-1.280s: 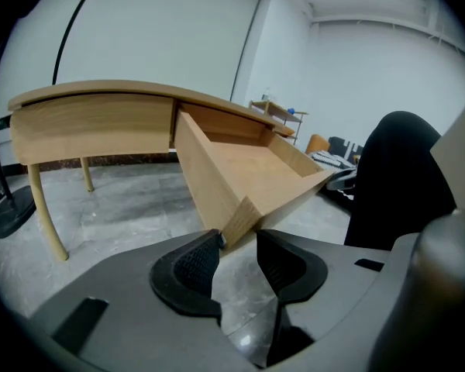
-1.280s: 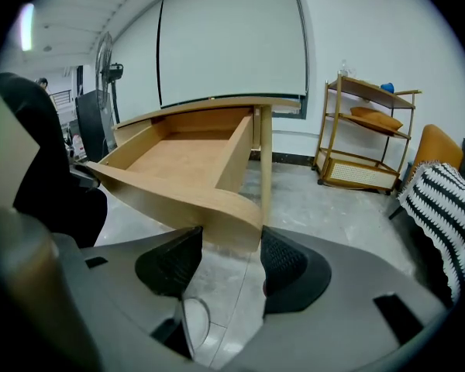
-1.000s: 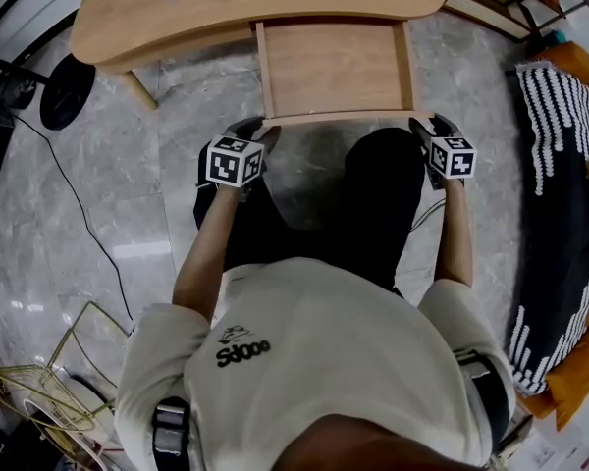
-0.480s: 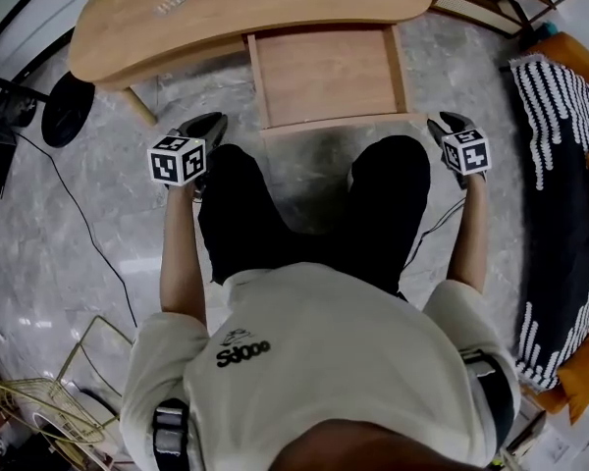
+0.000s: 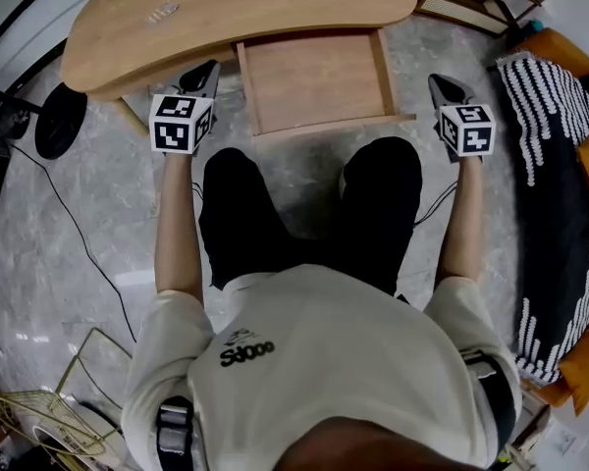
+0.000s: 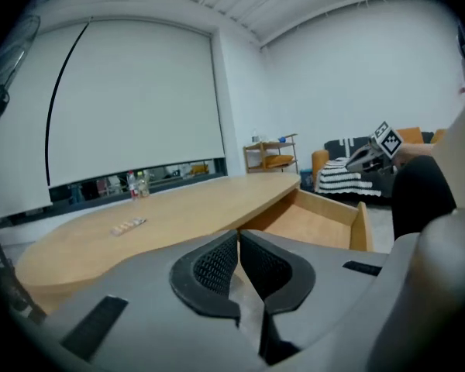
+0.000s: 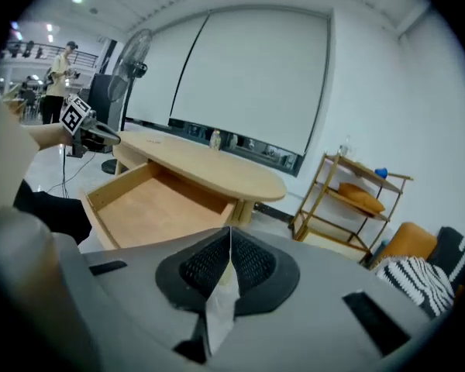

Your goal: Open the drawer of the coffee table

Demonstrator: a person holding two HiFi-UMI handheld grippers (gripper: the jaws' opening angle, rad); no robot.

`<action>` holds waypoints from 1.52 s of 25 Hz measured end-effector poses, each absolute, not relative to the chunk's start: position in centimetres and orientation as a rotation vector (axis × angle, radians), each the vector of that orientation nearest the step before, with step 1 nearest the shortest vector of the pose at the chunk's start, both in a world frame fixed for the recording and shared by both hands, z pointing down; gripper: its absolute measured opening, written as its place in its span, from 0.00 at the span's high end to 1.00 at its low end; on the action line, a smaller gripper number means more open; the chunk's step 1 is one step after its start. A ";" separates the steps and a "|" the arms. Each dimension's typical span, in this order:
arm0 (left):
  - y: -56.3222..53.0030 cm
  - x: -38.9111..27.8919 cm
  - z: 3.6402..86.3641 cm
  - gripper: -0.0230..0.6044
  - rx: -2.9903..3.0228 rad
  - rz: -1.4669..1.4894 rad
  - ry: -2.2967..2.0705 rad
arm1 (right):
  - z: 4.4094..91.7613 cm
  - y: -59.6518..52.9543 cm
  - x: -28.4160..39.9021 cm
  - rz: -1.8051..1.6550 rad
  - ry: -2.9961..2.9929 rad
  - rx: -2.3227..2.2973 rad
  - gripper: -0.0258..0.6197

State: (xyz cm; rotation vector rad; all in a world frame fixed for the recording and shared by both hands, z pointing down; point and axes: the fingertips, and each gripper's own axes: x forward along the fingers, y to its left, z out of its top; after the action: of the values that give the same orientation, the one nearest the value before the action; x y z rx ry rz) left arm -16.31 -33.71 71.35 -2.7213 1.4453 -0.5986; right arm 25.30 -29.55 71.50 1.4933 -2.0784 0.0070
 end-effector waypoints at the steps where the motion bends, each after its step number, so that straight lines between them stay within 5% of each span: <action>1: -34.0 -15.8 70.7 0.92 -2.708 -0.583 1.445 | 70.1 -30.0 23.9 -0.046 -2.100 1.500 0.95; 11: -35.5 -10.1 66.7 0.92 -2.649 -0.475 1.423 | 62.1 -33.3 14.9 -0.302 -2.326 1.435 0.95; 38: -45.0 -8.0 72.1 0.92 -2.710 -0.498 1.684 | 71.6 -48.2 19.3 0.080 -2.430 1.342 0.95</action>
State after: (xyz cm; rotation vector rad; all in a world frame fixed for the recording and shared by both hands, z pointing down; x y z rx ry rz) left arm -7.97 -45.02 72.08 -2.7096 1.6836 -0.4981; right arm 19.27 -48.15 71.63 1.3424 -2.4303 0.0800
